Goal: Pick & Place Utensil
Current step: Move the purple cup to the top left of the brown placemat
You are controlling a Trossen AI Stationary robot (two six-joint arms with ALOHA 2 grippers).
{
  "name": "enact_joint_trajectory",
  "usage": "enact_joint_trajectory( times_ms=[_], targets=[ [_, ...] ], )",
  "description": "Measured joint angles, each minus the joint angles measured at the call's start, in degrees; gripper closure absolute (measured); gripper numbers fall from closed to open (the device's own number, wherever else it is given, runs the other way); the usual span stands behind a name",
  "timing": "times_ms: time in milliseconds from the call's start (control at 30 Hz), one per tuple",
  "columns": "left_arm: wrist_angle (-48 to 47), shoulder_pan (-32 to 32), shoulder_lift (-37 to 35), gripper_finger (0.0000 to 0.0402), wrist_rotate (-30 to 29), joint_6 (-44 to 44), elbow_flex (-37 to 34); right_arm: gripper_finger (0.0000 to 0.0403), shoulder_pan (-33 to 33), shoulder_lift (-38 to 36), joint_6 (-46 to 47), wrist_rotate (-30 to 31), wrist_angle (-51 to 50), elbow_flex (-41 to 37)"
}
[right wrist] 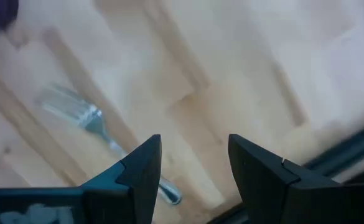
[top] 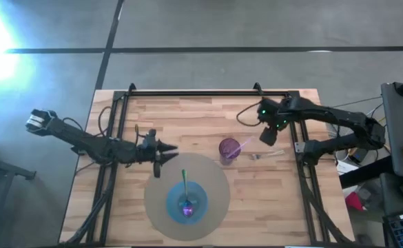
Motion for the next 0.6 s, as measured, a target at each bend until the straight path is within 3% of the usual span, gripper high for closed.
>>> enact_joint_trajectory(
  times_ms=[100,333,600],
  targets=[
    [-0.10,4.10,0.11,0.0282,0.61,2.79,1.50,0.0220,-2.09,-1.72,0.85,1.03,-0.08,1.67],
    [-0.11,11.77,2.46,0.0282,9.91,7.09,6.02,0.0220,-5.18,-4.38,0.75,3.63,-0.10,6.21],
    [-0.62,15.61,9.53,0.0249,10.38,10.37,12.11,0.0220,-5.64,-4.70,0.67,7.68,-0.07,14.73]
  ],
)
